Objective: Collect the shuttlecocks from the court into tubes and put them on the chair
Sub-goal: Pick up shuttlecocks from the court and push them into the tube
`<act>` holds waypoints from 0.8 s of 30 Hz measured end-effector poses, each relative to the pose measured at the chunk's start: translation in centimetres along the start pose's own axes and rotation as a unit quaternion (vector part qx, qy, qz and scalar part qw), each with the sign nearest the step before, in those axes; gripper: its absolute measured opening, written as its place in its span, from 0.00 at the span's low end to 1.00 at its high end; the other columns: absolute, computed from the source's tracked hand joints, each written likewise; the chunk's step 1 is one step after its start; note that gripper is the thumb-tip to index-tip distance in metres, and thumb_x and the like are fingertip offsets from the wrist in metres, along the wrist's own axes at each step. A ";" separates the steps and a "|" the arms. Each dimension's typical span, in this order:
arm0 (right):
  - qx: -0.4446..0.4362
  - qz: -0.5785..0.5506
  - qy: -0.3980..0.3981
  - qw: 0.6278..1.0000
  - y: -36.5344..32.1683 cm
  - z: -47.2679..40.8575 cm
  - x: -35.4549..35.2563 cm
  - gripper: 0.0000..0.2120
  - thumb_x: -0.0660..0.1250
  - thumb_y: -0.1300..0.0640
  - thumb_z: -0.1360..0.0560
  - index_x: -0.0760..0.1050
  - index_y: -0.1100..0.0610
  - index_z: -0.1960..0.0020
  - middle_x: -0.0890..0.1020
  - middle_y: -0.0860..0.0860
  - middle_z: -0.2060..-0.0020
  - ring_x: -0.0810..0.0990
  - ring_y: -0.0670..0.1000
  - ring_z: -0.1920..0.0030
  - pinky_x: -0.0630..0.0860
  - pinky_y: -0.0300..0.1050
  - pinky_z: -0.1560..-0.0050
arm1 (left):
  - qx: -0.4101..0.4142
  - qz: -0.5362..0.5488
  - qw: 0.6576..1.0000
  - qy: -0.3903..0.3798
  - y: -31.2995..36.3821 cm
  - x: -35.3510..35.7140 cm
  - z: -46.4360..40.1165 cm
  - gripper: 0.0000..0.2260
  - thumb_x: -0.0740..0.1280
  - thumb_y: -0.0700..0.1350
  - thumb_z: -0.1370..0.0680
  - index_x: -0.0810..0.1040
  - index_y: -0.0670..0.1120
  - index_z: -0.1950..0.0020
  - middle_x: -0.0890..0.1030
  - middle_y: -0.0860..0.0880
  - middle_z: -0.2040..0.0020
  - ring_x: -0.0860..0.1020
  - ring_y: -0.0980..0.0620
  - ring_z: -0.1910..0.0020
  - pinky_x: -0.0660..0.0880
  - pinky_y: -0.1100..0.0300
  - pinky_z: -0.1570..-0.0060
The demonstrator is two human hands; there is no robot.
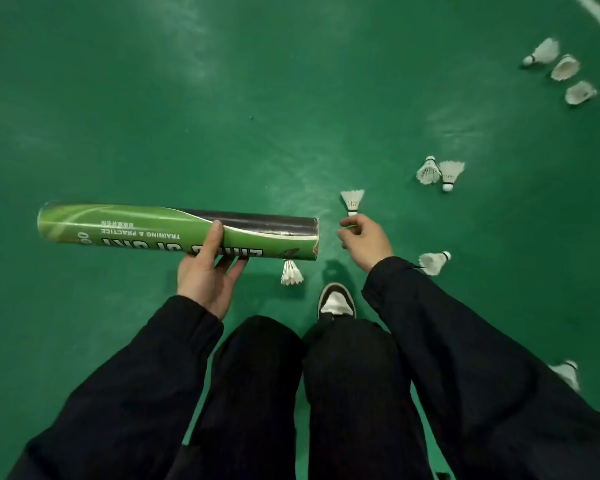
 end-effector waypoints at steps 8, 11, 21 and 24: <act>-0.055 0.243 0.069 0.966 5.8 -19.8 2.4 0.32 0.65 0.58 0.19 0.56 0.52 0.19 0.61 0.56 0.21 0.76 0.61 0.33 0.72 0.57 0.33 | 0.036 -0.011 0.997 -0.069 -1.4 3.0 -15.1 0.26 0.77 0.51 0.27 0.77 0.44 0.32 0.87 0.48 0.46 0.85 0.48 0.43 0.83 0.50 0.45; 0.003 0.275 0.063 0.959 7.8 -21.1 3.3 0.24 0.64 0.60 0.21 0.68 0.56 0.26 0.76 0.60 0.33 0.79 0.62 0.41 0.75 0.53 0.42 | 0.019 -0.016 0.999 -0.041 -1.9 1.6 -16.1 0.21 0.76 0.51 0.27 0.79 0.45 0.37 0.87 0.48 0.49 0.85 0.48 0.44 0.83 0.52 0.48; -0.165 -0.163 -0.037 0.972 2.5 -7.5 8.2 0.13 0.68 0.67 0.23 0.82 0.50 0.46 0.86 0.49 0.54 0.81 0.45 0.57 0.78 0.40 0.53 | -0.034 0.026 0.998 -0.035 -5.0 1.6 -19.3 0.29 0.76 0.53 0.26 0.75 0.42 0.29 0.81 0.43 0.36 0.80 0.43 0.37 0.84 0.54 0.51; -0.145 0.060 -0.159 0.975 1.8 -8.2 7.9 0.11 0.63 0.61 0.23 0.79 0.54 0.44 0.79 0.51 0.63 0.70 0.46 0.68 0.67 0.44 0.65 | -0.027 0.017 0.997 -0.066 -6.0 1.8 -19.1 0.23 0.74 0.51 0.24 0.78 0.44 0.32 0.85 0.46 0.42 0.82 0.46 0.40 0.84 0.54 0.50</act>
Point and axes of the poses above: each hand's wrist, its own z-axis away from the middle knuckle, its own x-axis out of the palm, y = z × x, the point moved 2 cm from there along -z, towards the middle knuckle
